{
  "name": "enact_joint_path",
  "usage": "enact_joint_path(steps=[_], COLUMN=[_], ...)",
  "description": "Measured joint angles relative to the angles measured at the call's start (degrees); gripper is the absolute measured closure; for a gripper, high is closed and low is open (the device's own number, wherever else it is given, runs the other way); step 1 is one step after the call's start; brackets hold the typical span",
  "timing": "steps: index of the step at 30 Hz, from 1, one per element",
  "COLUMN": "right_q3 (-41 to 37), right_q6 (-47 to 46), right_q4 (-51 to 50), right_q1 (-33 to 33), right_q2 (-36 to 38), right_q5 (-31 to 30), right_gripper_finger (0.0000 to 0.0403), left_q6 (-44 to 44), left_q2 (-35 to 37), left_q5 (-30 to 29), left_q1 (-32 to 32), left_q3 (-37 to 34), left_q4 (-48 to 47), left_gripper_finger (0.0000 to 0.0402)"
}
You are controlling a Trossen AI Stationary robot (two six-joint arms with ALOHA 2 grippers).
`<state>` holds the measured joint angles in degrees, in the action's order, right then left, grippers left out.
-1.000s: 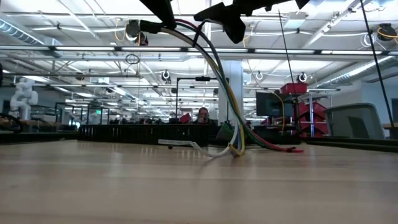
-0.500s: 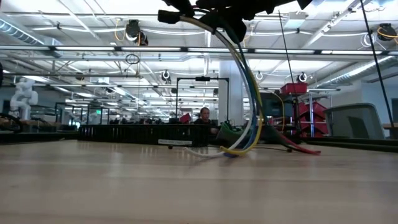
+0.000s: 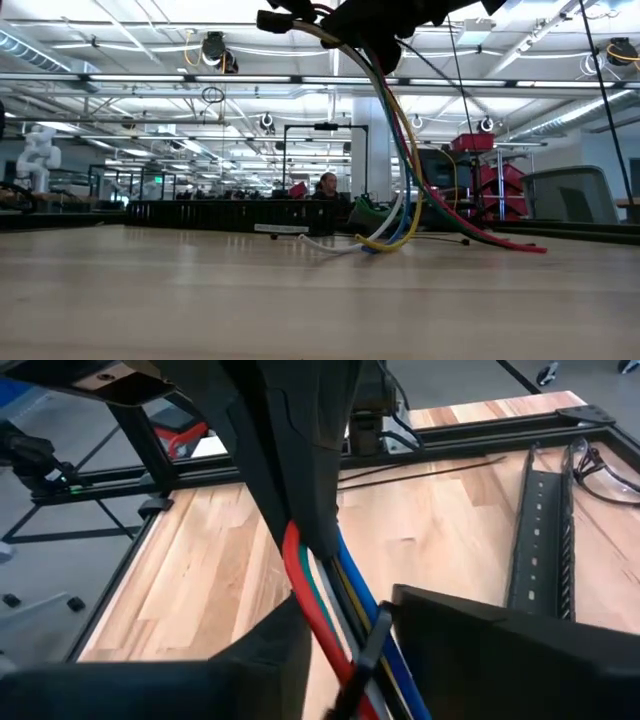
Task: Ziptie cables
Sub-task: Wrap the cable wires with the black zip tie
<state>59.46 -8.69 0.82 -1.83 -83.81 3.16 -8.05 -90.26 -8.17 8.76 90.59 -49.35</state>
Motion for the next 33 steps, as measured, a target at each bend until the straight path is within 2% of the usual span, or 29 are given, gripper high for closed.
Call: enact_joint_path(steps=[3,7,15,24,33], right_q3=[0.0,0.0,3.97,7.76,8.41], right_q6=[-0.35,-0.52,6.83,11.02,8.55], right_q4=[0.17,0.65,-7.47,-10.35,-11.83], right_q1=[0.02,0.02,0.21,0.01,-3.4], right_q2=[0.0,0.0,0.0,-0.09,-0.01], right_q5=[-0.21,-0.88,-10.34,-11.06,-11.04], right_gripper_finger=[0.0288,0.0287,0.0248,0.0198,0.019], left_q6=[0.09,0.17,0.22,-0.19,-1.99], left_q2=[0.0,-0.26,-0.42,-0.66,-0.85], left_q5=[0.34,1.6,1.21,1.36,-1.16], left_q1=[-0.6,-1.28,-1.01,-1.05,-1.62], left_q3=[0.0,0.0,0.0,0.07,0.0], left_q4=[0.14,0.31,-0.95,-1.97,-3.32], left_gripper_finger=[0.04,0.04,0.04,0.04,0.04])
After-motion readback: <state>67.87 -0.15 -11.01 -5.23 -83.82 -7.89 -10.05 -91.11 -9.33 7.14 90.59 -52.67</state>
